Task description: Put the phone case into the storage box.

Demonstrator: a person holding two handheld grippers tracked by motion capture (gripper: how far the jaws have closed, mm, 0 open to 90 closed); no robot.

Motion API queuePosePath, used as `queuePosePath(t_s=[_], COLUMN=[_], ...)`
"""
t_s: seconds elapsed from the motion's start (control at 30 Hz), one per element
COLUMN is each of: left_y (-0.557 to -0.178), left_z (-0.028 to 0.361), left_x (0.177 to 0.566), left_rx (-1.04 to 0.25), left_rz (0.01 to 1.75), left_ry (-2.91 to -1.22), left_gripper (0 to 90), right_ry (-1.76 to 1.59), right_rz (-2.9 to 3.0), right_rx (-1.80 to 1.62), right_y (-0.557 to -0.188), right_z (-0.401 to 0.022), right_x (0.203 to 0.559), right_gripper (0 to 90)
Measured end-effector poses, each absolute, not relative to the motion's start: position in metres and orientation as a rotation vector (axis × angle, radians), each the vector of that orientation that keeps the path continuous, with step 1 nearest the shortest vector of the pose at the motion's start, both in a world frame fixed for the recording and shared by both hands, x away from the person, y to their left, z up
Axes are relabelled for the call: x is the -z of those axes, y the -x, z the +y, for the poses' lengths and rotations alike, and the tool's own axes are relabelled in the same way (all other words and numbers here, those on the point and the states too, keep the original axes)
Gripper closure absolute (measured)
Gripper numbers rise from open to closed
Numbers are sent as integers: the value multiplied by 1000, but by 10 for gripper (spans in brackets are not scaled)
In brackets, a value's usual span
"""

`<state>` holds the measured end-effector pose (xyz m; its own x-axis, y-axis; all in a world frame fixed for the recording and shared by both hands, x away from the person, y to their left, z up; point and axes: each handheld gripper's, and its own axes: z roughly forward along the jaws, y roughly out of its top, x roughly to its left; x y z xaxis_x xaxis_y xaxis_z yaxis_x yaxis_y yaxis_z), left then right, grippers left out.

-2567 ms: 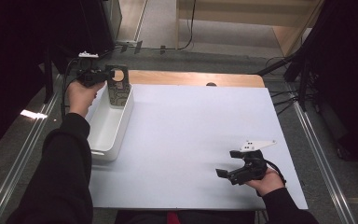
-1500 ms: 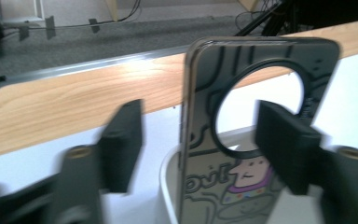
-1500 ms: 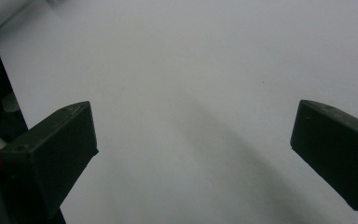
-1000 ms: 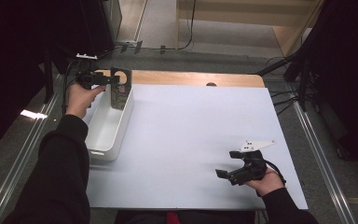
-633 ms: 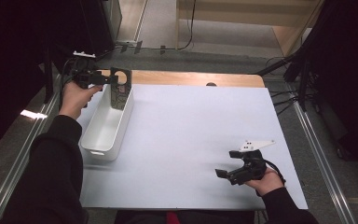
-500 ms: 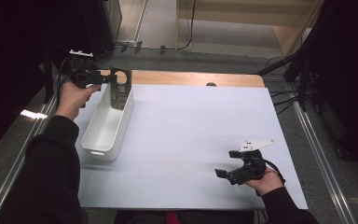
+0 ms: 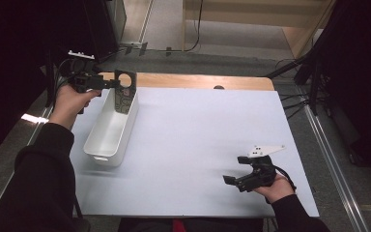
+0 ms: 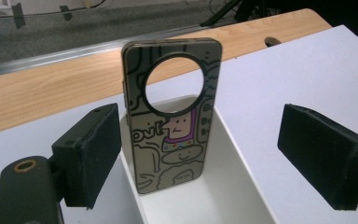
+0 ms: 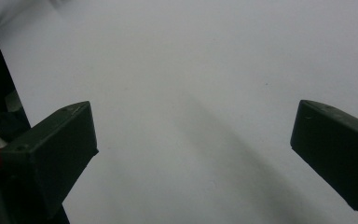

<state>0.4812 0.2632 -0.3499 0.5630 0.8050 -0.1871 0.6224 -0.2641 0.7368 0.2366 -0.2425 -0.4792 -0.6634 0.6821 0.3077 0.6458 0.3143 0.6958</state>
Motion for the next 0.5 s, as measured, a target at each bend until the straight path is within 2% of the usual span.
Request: queuePosePath(t_s=[0.5], left_y=[-456], left_z=[253], left_x=[337], left_rx=[-279], left_rz=[1065], left_ry=[-2030], left_gripper=[131], right_ry=[-1246], right_rz=[2520], right_rx=[-1301], right_y=[-240], right_z=[-241], right_x=[478], right_gripper=[0])
